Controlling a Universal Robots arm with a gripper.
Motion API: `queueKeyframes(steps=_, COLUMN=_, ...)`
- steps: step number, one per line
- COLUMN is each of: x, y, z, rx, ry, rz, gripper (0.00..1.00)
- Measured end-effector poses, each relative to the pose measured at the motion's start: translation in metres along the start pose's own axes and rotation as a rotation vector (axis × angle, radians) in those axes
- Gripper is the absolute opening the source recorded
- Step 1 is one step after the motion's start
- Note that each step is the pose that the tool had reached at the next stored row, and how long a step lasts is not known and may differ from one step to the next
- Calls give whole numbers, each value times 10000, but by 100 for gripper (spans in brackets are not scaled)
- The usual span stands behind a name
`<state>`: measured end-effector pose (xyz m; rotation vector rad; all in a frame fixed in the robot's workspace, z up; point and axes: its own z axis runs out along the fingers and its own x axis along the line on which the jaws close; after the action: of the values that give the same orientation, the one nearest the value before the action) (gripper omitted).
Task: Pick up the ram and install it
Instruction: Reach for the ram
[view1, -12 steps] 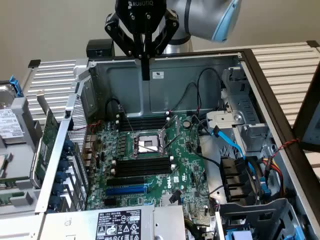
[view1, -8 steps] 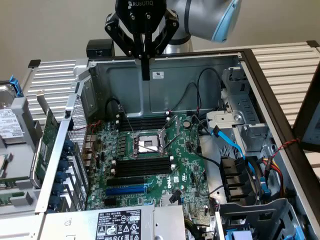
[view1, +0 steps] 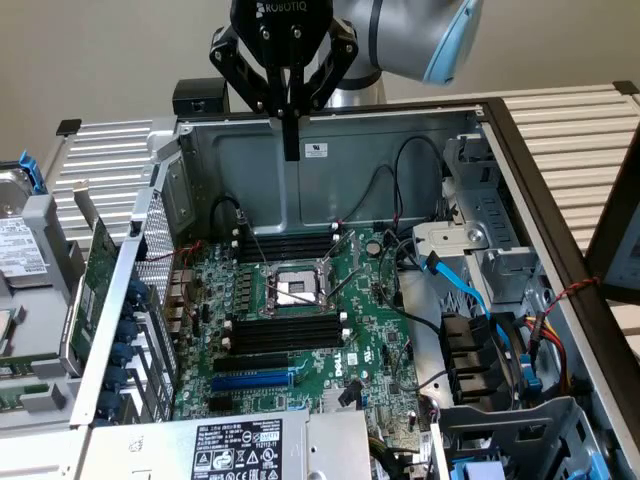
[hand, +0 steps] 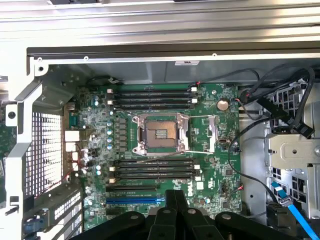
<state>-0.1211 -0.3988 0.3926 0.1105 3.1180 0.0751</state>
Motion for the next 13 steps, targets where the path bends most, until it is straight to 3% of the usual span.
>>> queueKeyframes(steps=4, x=58, y=-4, z=-2, rx=2, ry=1, rz=-1, gripper=10)
queueKeyframes(steps=13, x=460, y=-32, z=-11, rx=0, ry=-6, rz=0, gripper=10)
